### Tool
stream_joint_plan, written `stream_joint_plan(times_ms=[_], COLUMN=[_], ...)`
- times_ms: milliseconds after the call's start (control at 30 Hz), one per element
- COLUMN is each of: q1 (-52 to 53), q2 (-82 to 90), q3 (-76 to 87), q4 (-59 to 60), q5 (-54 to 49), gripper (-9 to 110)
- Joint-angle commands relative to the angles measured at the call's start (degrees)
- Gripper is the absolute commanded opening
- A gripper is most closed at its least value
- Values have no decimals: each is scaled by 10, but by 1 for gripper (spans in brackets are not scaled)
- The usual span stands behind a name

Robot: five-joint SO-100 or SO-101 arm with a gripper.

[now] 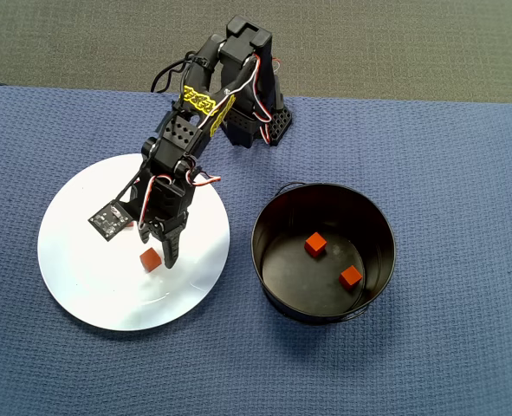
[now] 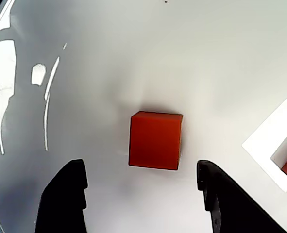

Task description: Pick up the red cubes from the white plate and place them in the black recipient

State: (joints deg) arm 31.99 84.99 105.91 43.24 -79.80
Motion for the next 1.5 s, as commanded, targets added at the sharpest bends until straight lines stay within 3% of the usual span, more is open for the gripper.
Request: stream_joint_plan(times_ms=[0, 800, 1133, 1300, 1467], q1=[-11, 4, 3, -6, -16], q2=[0, -88, -89, -24, 156], q3=[-5, -71, -76, -61, -40], q4=[-21, -48, -56, -39, 30], q5=[-11, 1, 23, 81, 227], gripper=[21, 13, 0, 0, 0])
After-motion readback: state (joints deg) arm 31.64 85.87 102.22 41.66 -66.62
